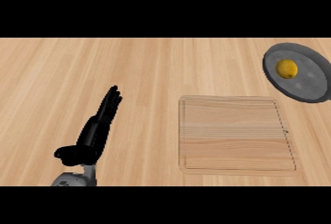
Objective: Pick the lemon from the cutting board and place it in the pan
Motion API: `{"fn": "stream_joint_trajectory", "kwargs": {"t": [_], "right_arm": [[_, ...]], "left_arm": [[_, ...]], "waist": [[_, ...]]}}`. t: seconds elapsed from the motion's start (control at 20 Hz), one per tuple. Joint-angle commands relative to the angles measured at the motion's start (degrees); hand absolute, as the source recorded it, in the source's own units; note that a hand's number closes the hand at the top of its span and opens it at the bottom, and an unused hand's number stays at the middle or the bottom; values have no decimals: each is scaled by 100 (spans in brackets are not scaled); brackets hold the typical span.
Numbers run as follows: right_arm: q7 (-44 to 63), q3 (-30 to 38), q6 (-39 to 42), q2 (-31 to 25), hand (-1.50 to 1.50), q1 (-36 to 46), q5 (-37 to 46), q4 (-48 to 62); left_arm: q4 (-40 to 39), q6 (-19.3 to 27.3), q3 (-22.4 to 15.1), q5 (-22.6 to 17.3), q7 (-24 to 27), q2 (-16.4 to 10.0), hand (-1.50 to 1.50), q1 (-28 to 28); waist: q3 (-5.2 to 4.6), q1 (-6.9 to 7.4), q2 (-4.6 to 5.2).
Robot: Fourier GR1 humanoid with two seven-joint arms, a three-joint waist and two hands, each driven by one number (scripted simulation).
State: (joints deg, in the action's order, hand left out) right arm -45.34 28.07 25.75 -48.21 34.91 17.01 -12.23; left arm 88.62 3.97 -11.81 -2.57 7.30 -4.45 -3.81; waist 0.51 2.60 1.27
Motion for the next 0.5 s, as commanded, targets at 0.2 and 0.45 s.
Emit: {"fn": "stream_joint_trajectory", "kwargs": {"t": [0.2,0.45], "right_arm": [[-633,-113,714,-339,-150,-106,65,44],[-975,-180,-100,14,-150,-245,132,-37]], "left_arm": [[-79,-55,70,-19,5,-24,0,-75],[-12,-99,137,-72,18,-53,0,-94]], "waist": [[0,4,2],[6,38,14]]}}
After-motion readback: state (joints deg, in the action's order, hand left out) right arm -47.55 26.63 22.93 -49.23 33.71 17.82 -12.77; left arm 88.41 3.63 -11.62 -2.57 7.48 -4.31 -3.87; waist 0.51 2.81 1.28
